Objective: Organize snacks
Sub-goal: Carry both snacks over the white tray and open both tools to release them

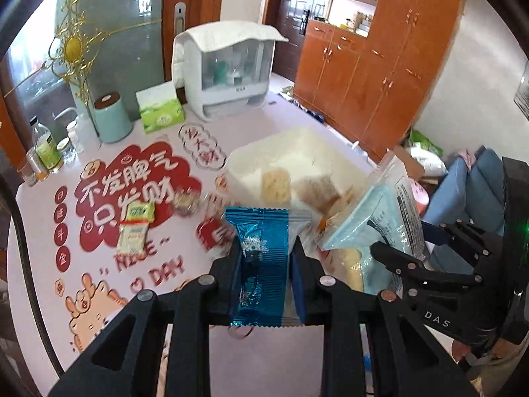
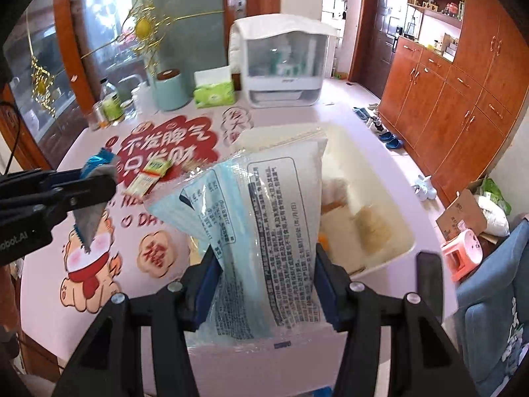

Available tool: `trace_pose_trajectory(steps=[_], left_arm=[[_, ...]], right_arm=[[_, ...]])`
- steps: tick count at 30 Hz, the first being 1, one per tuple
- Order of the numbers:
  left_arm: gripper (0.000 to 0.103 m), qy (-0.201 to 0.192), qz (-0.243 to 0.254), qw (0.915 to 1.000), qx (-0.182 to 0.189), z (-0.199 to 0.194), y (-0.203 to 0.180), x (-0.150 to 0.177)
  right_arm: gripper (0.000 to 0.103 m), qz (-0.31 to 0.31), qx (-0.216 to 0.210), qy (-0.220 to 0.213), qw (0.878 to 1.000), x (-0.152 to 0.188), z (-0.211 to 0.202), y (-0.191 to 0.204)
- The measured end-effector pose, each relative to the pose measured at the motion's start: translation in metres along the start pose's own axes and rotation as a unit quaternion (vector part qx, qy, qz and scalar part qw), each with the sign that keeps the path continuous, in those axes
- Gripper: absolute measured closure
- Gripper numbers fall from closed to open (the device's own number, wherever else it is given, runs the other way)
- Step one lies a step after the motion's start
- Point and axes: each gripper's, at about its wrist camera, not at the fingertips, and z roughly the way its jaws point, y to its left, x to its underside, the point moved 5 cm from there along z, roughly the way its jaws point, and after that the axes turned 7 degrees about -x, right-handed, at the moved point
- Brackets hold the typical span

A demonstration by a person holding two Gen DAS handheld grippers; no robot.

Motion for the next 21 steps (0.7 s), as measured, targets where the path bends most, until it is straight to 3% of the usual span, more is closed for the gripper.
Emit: trace_pose_trajectory(steps=[6, 11, 16, 19, 20, 21], left_arm=[[0.079, -0.014, -0.018, 0.9996, -0.019, 0.034, -0.051, -0.046], [0.079, -0.007, -0.040, 0.9989, -0.021, 0.074, -0.090, -0.076], [0.079, 0.001, -0.016, 0.9988, -0.046, 0.109, -0.124, -0.096], [0.078, 0.022, -0.020, 0.9989, -0.037, 0.128, -0.133, -0.102], [0.072, 0.029, -0.022, 0.9988, -0.034, 0.133, -0.134, -0.102], [0.052, 0.033, -0.025, 0.9986, -0.034, 0.138, -0.134, -0.102]], right_arm=[[0.048, 0.005, 0.003, -0.020, 1.000, -0.026, -0.001, -0.068], [0.047, 0.020, 0.006, 0.004, 1.000, -0.039, 0.020, -0.120], [0.046, 0.011, 0.005, -0.007, 1.000, -0.049, 0.023, -0.147], [0.042, 0.018, -0.002, -0.004, 1.000, -0.053, 0.033, -0.159], [0.041, 0.017, -0.005, -0.004, 1.000, -0.053, 0.037, -0.162], [0.041, 0.013, -0.003, -0.007, 1.000, -0.052, 0.041, -0.164]])
